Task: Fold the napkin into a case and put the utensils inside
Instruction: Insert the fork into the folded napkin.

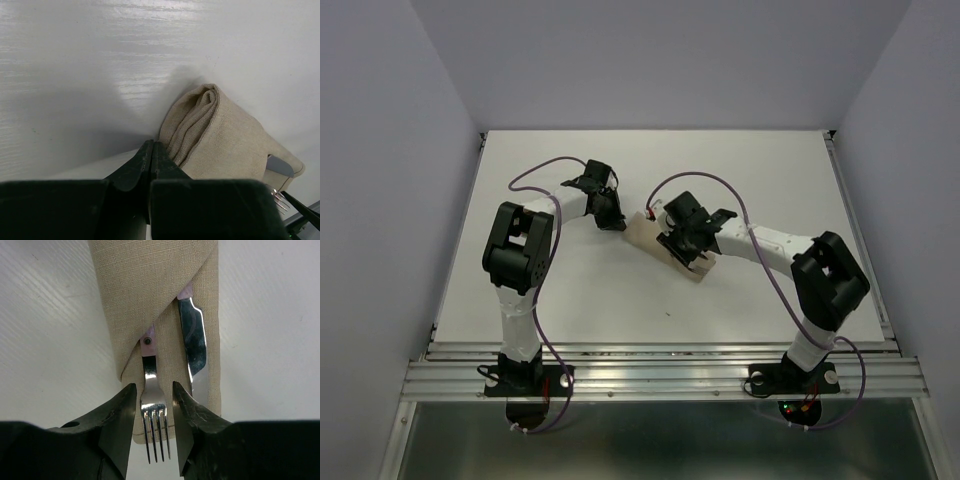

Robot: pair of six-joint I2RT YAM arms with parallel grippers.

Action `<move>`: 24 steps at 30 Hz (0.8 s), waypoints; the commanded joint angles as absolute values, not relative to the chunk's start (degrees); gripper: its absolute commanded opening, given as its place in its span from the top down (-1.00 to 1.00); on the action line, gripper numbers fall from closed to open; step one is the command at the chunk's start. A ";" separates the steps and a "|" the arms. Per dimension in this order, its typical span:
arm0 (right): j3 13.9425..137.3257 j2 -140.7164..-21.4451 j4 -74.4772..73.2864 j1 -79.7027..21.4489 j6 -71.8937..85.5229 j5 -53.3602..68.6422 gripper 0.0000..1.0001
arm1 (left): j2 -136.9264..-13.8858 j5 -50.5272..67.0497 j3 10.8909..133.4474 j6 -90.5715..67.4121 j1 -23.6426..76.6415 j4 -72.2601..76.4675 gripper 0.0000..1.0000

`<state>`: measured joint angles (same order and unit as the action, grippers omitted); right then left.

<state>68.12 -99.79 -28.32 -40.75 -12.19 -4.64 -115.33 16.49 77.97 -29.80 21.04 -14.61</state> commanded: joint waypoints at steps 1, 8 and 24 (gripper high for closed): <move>67.68 -100.45 -24.96 -40.25 -11.69 -2.72 0.19 | -112.76 17.49 77.61 -28.48 21.45 -14.24 0.82; 66.80 -102.83 -23.38 -39.20 -11.87 -2.20 0.21 | -112.41 17.23 77.61 -28.13 21.45 -14.76 0.82; 68.20 -104.50 -23.29 -38.67 -13.27 -0.88 0.65 | -113.03 17.14 78.13 -28.12 21.53 -15.12 0.82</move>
<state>66.70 -103.70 -25.08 -39.00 -12.29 -1.56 -115.33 16.49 77.97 -29.10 21.06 -14.63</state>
